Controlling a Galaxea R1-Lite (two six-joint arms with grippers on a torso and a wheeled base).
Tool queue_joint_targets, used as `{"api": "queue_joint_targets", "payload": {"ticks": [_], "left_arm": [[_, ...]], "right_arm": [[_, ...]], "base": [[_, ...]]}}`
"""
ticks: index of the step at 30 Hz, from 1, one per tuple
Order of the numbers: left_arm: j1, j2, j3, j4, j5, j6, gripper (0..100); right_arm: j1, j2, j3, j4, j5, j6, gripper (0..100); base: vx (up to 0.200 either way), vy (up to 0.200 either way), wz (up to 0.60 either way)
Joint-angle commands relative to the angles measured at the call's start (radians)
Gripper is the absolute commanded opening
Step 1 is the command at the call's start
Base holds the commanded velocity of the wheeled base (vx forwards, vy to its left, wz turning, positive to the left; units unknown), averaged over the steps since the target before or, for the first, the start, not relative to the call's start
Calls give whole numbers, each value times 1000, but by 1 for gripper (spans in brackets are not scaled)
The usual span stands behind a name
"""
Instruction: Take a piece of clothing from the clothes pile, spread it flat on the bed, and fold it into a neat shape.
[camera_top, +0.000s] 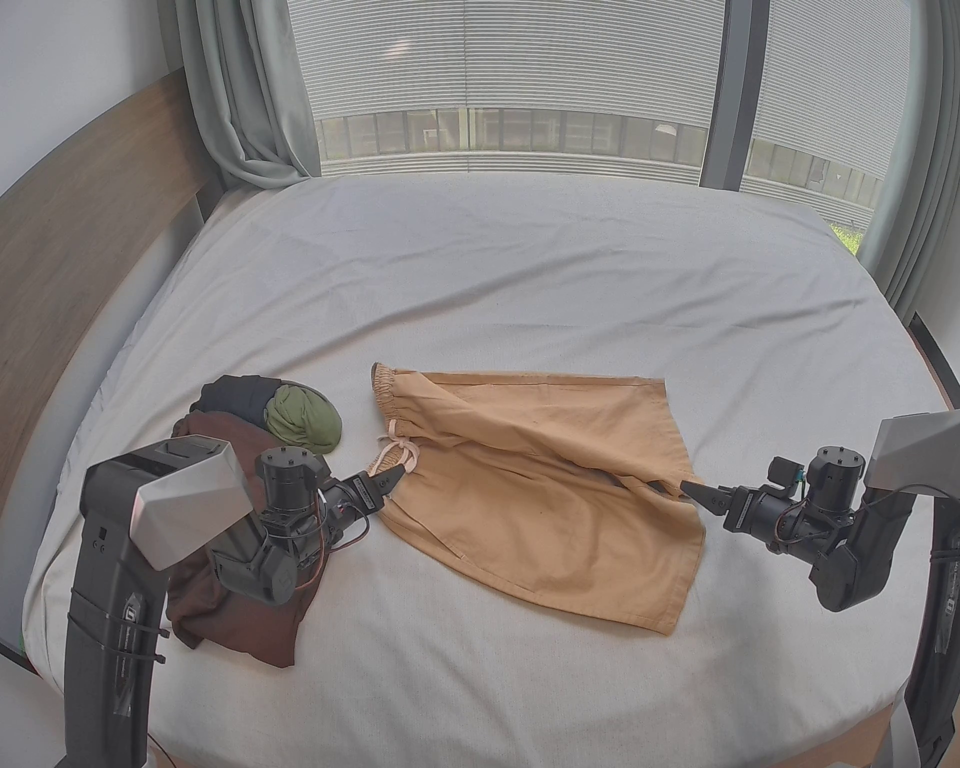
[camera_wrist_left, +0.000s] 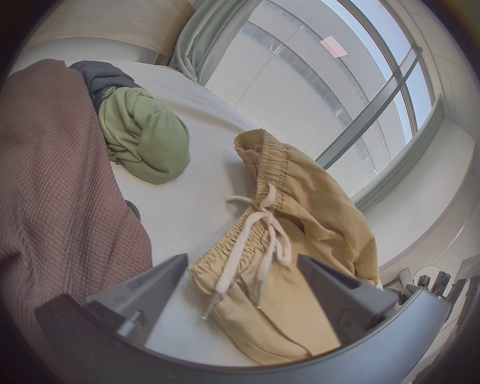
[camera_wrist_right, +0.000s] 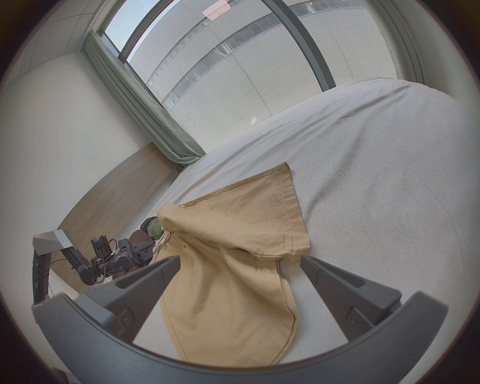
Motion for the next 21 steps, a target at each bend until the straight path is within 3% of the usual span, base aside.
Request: {"api": "queue_joint_targets", "payload": {"ticks": [1,13,21], "left_arm": [[2,23,-17,0,3,-1,0],[5,29,-20,-13,8,-5,0],[5,-65,152,-105,12,-7,0]], "right_arm": [[1,3,0,0,1,-1,100],[24,10,94,15,2,-62,100],[56,73,163,20,2,-90,100]], "base": [[0,0,0],[0,0,0],[0,0,0]]}}
